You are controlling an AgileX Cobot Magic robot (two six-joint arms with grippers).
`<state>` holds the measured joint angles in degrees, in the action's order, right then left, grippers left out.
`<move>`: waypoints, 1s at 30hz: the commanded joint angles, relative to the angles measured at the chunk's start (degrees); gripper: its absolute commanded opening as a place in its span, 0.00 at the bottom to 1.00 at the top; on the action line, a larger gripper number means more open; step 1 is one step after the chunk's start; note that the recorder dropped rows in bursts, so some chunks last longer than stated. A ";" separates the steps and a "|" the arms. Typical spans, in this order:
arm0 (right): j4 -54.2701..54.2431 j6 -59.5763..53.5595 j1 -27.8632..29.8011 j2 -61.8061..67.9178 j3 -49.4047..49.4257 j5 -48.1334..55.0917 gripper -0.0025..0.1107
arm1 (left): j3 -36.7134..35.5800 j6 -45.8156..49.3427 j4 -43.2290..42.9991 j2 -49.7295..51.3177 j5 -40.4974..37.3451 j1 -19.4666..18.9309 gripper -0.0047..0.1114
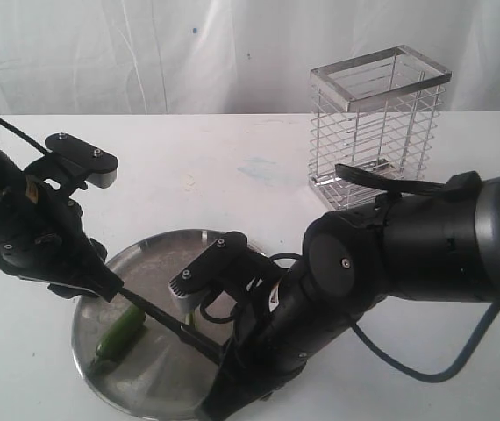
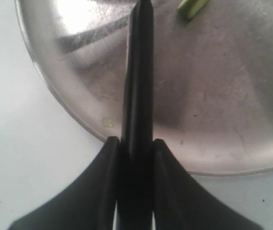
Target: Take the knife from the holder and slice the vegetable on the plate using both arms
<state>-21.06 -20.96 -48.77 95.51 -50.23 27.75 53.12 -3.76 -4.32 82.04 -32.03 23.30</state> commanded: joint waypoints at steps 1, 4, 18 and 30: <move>-1.15 -0.41 -0.89 0.01 -0.48 -1.78 0.02 | 0.17 -0.41 0.49 -0.73 -0.67 0.16 0.48; -1.15 -0.41 -0.89 0.01 -0.48 -2.94 0.02 | 0.17 -0.41 0.61 -0.73 -0.94 0.16 0.48; -2.58 -0.29 -0.89 3.18 -0.48 -3.39 0.02 | -2.65 -0.65 3.78 -0.73 4.39 0.16 0.48; -2.82 -0.29 -0.89 4.23 -0.48 -3.38 0.02 | -2.65 -3.80 12.66 3.44 16.22 0.16 0.04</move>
<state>-23.58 -20.96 -49.64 99.69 -50.23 24.68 50.88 -7.03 6.57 84.43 -16.41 23.30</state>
